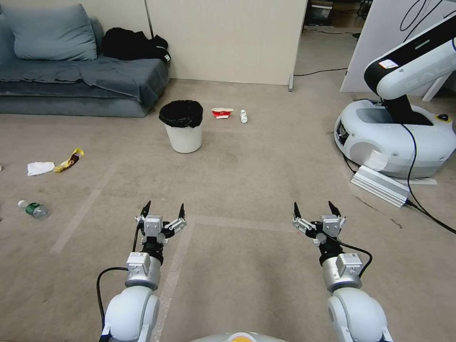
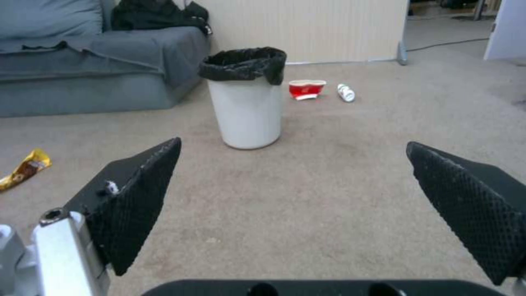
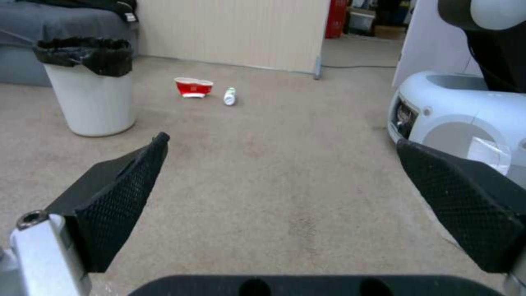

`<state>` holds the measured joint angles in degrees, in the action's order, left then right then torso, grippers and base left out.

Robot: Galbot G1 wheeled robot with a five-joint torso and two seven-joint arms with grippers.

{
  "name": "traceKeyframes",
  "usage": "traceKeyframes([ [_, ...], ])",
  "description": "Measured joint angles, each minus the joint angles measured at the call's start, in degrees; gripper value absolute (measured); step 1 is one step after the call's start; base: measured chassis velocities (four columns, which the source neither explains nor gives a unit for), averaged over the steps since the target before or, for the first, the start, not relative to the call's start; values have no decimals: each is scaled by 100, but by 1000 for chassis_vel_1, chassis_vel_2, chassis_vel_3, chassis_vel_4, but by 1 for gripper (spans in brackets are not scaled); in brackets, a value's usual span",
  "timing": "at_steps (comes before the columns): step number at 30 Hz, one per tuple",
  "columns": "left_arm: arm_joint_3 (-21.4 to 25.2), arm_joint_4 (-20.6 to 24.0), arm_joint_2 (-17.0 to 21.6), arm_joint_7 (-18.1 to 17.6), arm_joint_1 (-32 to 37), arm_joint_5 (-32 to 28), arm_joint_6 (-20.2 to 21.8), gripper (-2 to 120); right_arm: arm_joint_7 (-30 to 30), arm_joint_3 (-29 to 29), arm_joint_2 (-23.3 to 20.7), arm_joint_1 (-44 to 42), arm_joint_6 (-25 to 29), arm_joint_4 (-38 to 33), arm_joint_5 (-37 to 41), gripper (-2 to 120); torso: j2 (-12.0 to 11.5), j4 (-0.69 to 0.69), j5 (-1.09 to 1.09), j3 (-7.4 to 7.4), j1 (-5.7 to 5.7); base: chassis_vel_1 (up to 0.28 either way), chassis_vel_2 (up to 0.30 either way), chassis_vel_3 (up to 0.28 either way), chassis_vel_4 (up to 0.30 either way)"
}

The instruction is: Pick up the trash bin, then pick up the garbage from the floor and place it into the trash bin.

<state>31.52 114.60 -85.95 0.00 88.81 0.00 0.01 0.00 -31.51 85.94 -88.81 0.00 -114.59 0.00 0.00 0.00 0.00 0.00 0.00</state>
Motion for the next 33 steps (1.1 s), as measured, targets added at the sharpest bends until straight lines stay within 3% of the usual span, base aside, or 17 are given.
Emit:
traceKeyframes([
  [7,54,257,-2,-97,121,52,204,98,-12,1,52,-138,-10,-179,-41,100,0,1,0,0,0,0,0,0,0],
  [9,168,731,-14,-282,341,159,584,98,-32,3,107,-321,-26,-383,-79,100,0,1,-3,0,0,0,0,0,0],
  [10,168,731,-14,-282,341,159,584,98,-32,3,107,-321,-26,-383,-79,100,0,1,-3,0,0,0,0,0,0],
  [13,372,1573,-34,-618,734,353,1256,98,-132,43,328,-820,-102,-1080,-229,100,0,0,0,0,0,0,0,0,0],
  [17,443,1891,-40,-738,879,424,1507,99,-183,56,423,-1049,-140,-1393,-299,100,0,-1,-1,-1,0,0,0,0,0],
  [19,552,2413,-43,-923,1129,503,1927,99,-277,85,594,-1432,-125,-1914,-392,100,0,-1,0,-1,0,0,0,0,0],
  [23,497,2481,-16,-955,1183,419,2020,99,-233,104,618,-1436,209,-1947,-255,100,0,0,-1,-1,0,0,0,0,0],
  [33,431,2433,-16,-954,1192,423,2015,99,-381,33,619,-1397,271,-1877,-225,100,0,0,0,-1,0,0,0,0,0],
])
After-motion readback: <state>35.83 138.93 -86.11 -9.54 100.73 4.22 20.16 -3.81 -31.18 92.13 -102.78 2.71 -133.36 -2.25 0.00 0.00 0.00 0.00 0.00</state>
